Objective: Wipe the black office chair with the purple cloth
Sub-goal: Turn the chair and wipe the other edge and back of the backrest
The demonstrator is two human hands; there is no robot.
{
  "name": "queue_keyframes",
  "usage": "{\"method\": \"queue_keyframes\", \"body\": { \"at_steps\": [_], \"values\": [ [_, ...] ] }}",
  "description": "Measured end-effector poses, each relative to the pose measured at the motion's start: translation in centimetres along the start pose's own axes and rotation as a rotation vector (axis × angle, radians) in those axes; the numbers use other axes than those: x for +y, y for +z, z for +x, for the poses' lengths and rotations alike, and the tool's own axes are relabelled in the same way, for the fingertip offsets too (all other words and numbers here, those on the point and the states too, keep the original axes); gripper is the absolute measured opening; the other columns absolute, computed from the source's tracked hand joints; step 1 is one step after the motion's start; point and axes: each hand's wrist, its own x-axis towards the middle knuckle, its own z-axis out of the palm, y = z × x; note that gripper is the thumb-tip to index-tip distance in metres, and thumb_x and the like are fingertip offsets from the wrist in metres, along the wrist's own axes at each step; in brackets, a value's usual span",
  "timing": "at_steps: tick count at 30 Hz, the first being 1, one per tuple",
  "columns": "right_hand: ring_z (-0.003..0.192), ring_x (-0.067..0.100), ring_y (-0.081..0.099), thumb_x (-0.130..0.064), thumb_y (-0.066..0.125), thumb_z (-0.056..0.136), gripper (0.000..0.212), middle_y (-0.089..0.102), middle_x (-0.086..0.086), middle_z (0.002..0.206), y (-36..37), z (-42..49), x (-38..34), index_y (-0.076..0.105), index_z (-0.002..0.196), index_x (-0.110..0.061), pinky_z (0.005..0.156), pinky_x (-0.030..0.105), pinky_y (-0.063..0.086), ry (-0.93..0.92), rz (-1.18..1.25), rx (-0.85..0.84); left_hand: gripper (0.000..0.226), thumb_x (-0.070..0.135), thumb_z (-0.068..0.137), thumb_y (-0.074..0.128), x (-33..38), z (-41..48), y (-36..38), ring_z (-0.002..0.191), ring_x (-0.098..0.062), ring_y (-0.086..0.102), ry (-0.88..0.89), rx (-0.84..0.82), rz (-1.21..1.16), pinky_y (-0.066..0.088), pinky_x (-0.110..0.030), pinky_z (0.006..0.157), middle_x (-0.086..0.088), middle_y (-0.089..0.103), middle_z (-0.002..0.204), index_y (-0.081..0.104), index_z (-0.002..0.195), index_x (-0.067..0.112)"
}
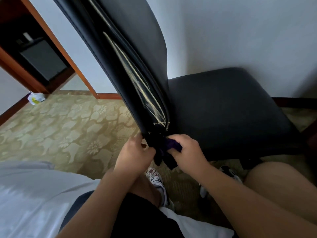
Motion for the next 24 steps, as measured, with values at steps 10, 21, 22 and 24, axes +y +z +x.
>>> {"method": "queue_keyframes", "body": {
  "at_steps": [10,21,22,24],
  "values": [
    [0.111,0.019,0.054,-0.001,0.064,0.091,0.041,0.055,-0.004,0.115,-1.5,-3.5,-3.6,0.068,0.127,-0.02,0.093,0.026,0.051,-0.234,-0.057,0.19,0.034,0.022,0.101,0.05,1.7,-2.3,1.5,0.109,-0.014,0.064,0.035,0.348,-0.516,0.053,-0.043,0.094,0.002,0.068,0.117,0.059,0.133,0.028],
    [0.114,0.021,0.05,-0.005,0.061,0.094,0.037,0.056,0.0,0.118,-0.7,-3.8,-0.7,0.067,0.128,-0.018,0.094,0.029,0.048,-0.095,-0.198,0.045,0.056,0.061,0.095,0.041,2.1,-2.7,1.6,0.113,-0.016,0.062,0.146,0.403,-0.401,0.054,-0.05,0.089,0.006,0.068,0.117,0.063,0.13,0.023],
    [0.115,0.02,0.049,-0.005,0.062,0.094,0.037,0.056,0.0,0.118,-0.6,-3.9,-0.5,0.067,0.128,-0.019,0.094,0.032,0.049,-0.072,-0.201,0.031,0.055,0.06,0.096,0.041,2.2,-2.8,1.4,0.112,-0.016,0.063,0.159,0.401,-0.373,0.054,-0.049,0.089,0.005,0.068,0.117,0.063,0.13,0.022],
    [0.112,0.019,0.051,-0.005,0.064,0.092,0.036,0.057,-0.002,0.116,-0.5,-4.0,-1.0,0.068,0.125,-0.019,0.092,0.029,0.05,-0.114,-0.156,0.1,0.062,0.061,0.097,0.035,2.4,-3.0,0.8,0.111,-0.018,0.063,0.183,0.353,-0.296,0.054,-0.047,0.089,0.0,0.068,0.117,0.062,0.131,0.017]
  ]
}}
